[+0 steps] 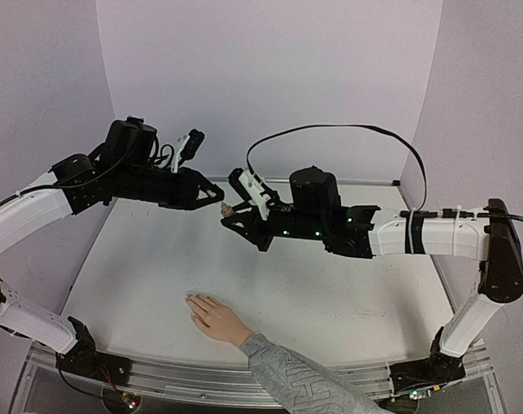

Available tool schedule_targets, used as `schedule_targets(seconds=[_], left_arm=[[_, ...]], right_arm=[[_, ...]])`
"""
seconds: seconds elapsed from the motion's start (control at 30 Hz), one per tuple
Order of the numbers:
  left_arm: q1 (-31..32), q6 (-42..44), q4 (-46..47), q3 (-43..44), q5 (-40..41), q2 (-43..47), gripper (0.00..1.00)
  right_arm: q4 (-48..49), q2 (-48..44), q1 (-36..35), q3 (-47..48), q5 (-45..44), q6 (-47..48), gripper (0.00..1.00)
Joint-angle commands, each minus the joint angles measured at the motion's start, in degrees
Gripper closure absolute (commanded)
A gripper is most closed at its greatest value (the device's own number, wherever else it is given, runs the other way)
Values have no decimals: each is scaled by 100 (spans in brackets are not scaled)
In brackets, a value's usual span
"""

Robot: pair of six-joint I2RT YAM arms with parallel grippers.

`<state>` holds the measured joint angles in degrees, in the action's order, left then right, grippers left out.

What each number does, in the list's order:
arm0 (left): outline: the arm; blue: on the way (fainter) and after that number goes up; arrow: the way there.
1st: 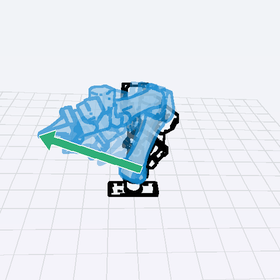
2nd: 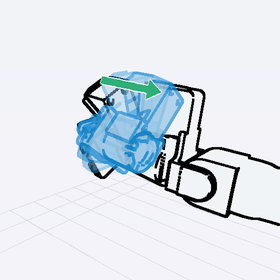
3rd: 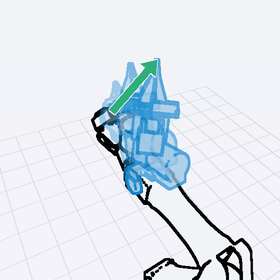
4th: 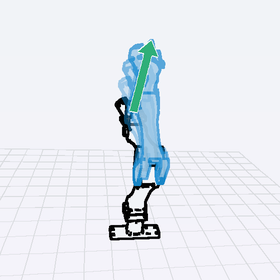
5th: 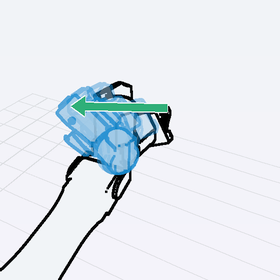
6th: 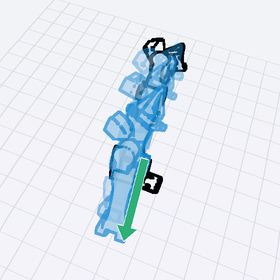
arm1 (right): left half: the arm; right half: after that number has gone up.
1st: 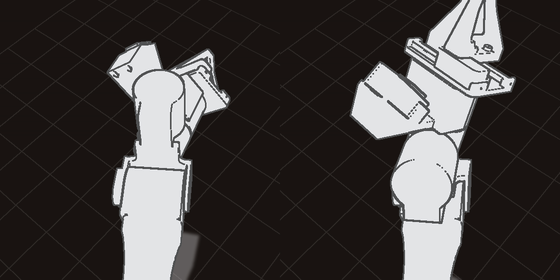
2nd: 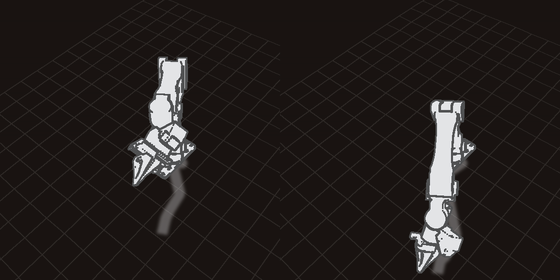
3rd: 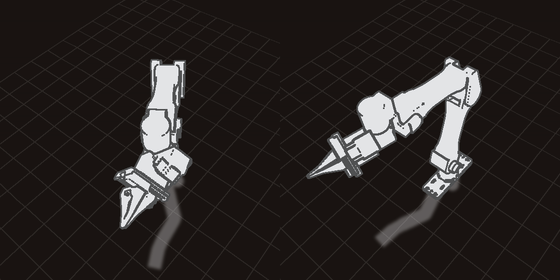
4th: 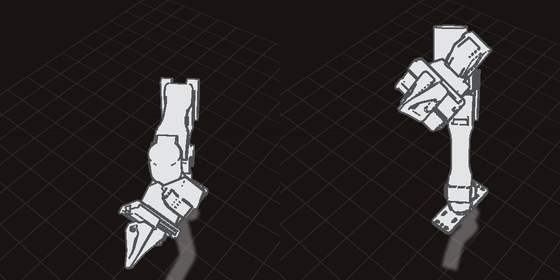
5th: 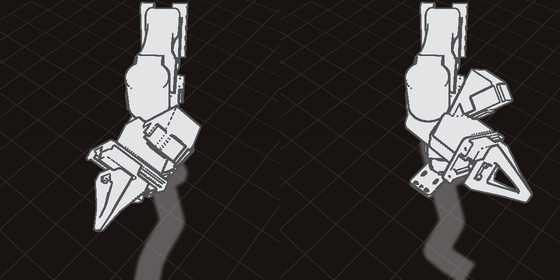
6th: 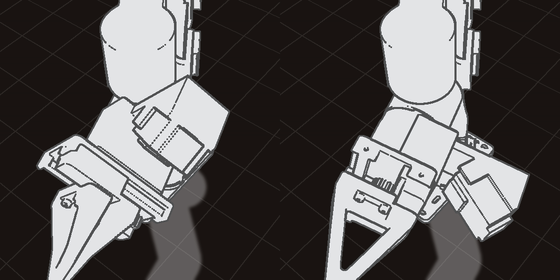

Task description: Paint the nails

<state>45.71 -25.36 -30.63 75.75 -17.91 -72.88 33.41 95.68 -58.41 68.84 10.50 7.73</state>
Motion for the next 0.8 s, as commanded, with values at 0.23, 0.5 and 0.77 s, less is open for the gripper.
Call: schedule_targets(seconds=[0.23,0.5,0.77], left_arm=[[-1,84,119,213,196,261,100],[1,127,72,217,283,333,100],[-1,150,31,237,413,411,100]], right_arm=[[286,-64,13,61,-30,38,100],[298,-49,8,51,-23,36,100],[311,-63,6,27,-52,45,100]])
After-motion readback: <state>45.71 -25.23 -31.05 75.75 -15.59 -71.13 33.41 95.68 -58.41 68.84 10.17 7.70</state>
